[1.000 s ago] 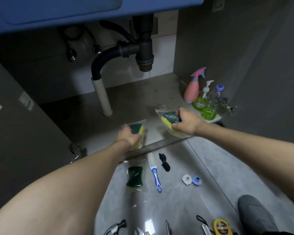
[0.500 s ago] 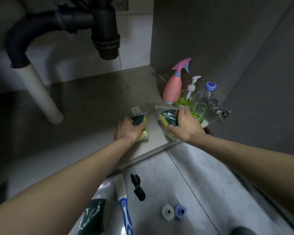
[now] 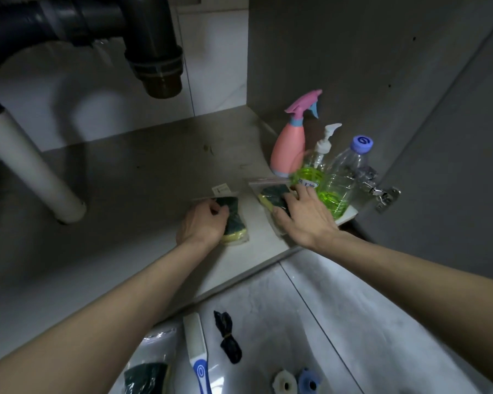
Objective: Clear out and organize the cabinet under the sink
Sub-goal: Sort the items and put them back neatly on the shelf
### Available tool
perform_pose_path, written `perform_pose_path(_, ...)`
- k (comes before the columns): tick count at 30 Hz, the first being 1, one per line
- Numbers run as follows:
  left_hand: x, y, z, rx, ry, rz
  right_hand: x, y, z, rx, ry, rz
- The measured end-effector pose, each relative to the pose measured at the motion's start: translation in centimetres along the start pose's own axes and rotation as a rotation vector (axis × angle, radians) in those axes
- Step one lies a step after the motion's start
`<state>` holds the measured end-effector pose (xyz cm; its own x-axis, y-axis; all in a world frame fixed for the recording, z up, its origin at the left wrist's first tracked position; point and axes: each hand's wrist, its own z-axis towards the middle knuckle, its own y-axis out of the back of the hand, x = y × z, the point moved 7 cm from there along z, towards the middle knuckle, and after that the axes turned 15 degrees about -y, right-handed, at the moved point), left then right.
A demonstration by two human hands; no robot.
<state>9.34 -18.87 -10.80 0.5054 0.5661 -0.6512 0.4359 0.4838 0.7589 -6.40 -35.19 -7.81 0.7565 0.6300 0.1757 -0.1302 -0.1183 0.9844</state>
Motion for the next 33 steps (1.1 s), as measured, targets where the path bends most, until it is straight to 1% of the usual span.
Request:
perform_pose_path(2, 0.5, -0.1, -0.3, -0.002, -0.041, -0.114, 0.8, 1.1, -0.5, -0.107, 0.095, -0.006)
perform_pose_path(4, 0.8, 0.3, -1.1, 0.029, -0.106, -0.167, 2.4, 2.0, -1.4, -0.171, 0.202, 0.052)
perform_pose_path(5, 1.0, 0.6, -1.4, 0.045, -0.134, -0.164, 3.5, 2.2, -1.9, -0.174, 0.255, 0.084)
perform_pose_path(7, 1.9, 2.2, -2.3, 0.048, -0.132, -0.134, 6.0, 1.6, -2.8, -0.107, 0.314, 0.151)
perform_pose_path(9, 3.1, 4.4, -3.8, -0.002, -0.117, -0.078, 8.4, 0.4, -3.2, 0.003, 0.285, 0.142)
perform_pose_path(10, 3.7, 5.7, -5.0, -0.049, -0.118, -0.047, 9.5, -0.3, -3.3, 0.040, 0.258, 0.086)
perform_pose_path(12, 4.7, 7.5, -8.6, -0.162, -0.160, -0.007, 10.9, -1.3, -3.6, 0.080, 0.205, -0.031)
perform_pose_path(13, 5.3, 7.8, -11.0, -0.200, -0.186, 0.004, 11.4, -1.6, -3.8, 0.091, 0.182, -0.052)
perform_pose_path(14, 6.0, 7.6, -13.5, -0.198, -0.203, 0.006, 11.7, -1.8, -4.1, 0.099, 0.169, -0.053)
perform_pose_path(15, 6.8, 6.9, -16.2, -0.156, -0.206, 0.009, 12.0, -2.0, -4.4, 0.102, 0.164, -0.044)
perform_pose_path(17, 8.9, 4.7, -21.3, -0.011, -0.161, 0.103, 12.1, -2.3, -4.8, 0.108, 0.155, -0.004)
perform_pose_path(19, 11.5, 2.7, -25.2, 0.111, -0.077, 0.222, 11.8, -2.5, -5.3, 0.122, 0.132, 0.041)
perform_pose_path(21, 13.7, 1.1, -27.5, 0.191, -0.006, 0.296, 11.4, -2.6, -5.6, 0.129, 0.108, 0.054)
perform_pose_path(23, 15.1, 0.0, -28.6, 0.222, 0.117, 0.301, 10.9, -2.6, -5.8, 0.136, 0.087, 0.054)
perform_pose_path(25, 15.6, -0.7, -28.7, 0.205, 0.234, 0.234, 10.4, -2.5, -5.8, 0.145, 0.058, 0.088)
perform_pose_path(30, 15.4, -0.8, -27.0, 0.096, 0.375, 0.118, 9.6, -1.9, -5.8, 0.112, 0.063, 0.178)
perform_pose_path(31, 15.0, -0.5, -26.8, 0.066, 0.348, 0.111, 9.5, -1.5, -5.6, 0.091, 0.071, 0.217)
perform_pose_path(33, 13.0, 0.4, -26.7, 0.000, 0.175, 0.129, 9.3, -0.4, -5.6, 0.047, 0.108, 0.299)
